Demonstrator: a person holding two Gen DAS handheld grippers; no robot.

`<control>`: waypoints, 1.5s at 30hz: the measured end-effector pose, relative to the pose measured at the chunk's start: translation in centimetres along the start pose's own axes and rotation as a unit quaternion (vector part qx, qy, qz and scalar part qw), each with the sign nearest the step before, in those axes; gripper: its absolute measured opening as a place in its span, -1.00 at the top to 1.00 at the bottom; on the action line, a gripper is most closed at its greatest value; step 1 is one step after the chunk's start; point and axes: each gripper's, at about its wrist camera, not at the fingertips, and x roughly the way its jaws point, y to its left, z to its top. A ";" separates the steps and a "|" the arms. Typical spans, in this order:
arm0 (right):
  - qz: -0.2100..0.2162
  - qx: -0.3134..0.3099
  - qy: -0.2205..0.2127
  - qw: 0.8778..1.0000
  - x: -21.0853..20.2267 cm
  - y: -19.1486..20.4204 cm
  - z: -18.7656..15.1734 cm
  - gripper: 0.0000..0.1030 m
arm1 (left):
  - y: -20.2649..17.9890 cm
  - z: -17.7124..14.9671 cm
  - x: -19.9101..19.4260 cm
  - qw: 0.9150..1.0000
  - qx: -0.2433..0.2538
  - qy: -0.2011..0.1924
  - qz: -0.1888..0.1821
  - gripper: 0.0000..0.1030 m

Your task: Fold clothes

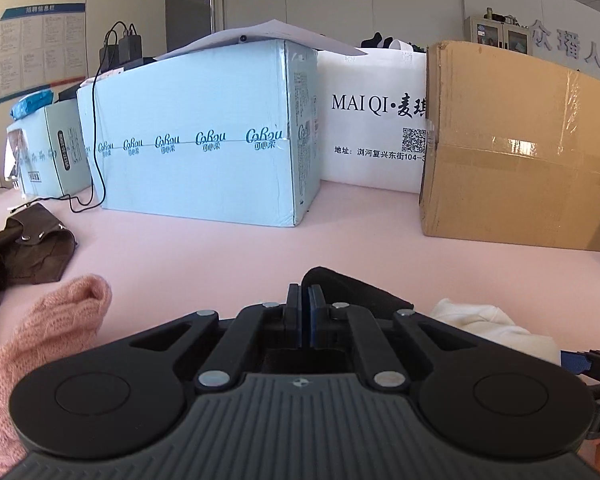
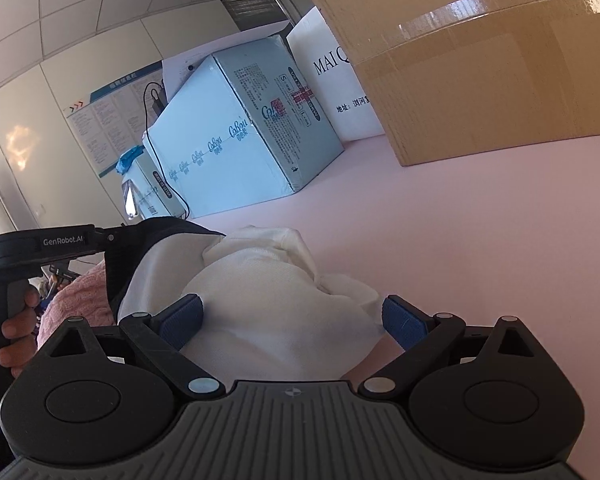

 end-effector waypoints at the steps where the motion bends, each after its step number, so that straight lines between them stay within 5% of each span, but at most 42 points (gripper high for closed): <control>1: 0.000 0.002 -0.001 1.000 0.0 -0.1 0.0 -0.88 | 0.0 0.3 0.1 1.000 0.004 -0.002 0.005 0.94; 10: 0.006 0.007 -0.012 1.000 -0.3 -0.2 0.0 -0.88 | 1.4 1.4 0.4 0.999 0.000 -0.021 0.045 0.94; 19: 0.013 0.009 -0.005 1.000 -0.1 -0.3 0.1 -0.88 | 4.1 -4.1 6.3 0.994 0.005 0.086 0.060 0.89; 21: 0.012 0.010 -0.004 1.000 -0.1 -0.3 0.0 -0.88 | 4.2 -5.3 6.9 0.994 0.013 0.094 0.062 0.75; 25: 0.013 0.011 -0.007 1.000 -0.2 -0.4 0.0 -0.89 | 4.2 -5.5 6.2 0.992 0.034 0.073 0.102 -0.39; 26: 0.018 0.011 -0.007 1.000 -0.3 -0.4 0.0 -0.89 | 4.5 -5.2 5.5 0.993 0.025 0.062 0.099 -0.51; 29: 0.042 0.038 0.003 0.998 -0.3 -0.8 -0.1 -0.90 | 5.2 -4.0 2.6 0.998 -0.019 0.032 0.052 -0.56; 32: 0.042 0.045 -0.011 0.998 -0.7 -0.7 -0.2 -0.90 | 4.6 -3.6 -0.6 0.997 -0.064 0.042 -0.018 -0.56; 38: 0.043 0.059 -0.021 0.997 -1.0 -1.5 0.5 -0.88 | -0.2 -6.5 -5.1 0.979 -0.105 0.078 -0.159 -0.57; 40: 0.050 0.042 -0.030 0.997 -1.3 -1.6 0.9 -0.84 | -2.1 -7.6 -5.6 0.978 -0.096 0.087 -0.164 -0.56; 45: 0.082 -0.152 -0.033 0.984 -2.0 -0.5 2.1 -0.65 | -5.4 -9.5 -5.1 0.980 -0.074 0.104 -0.152 -0.56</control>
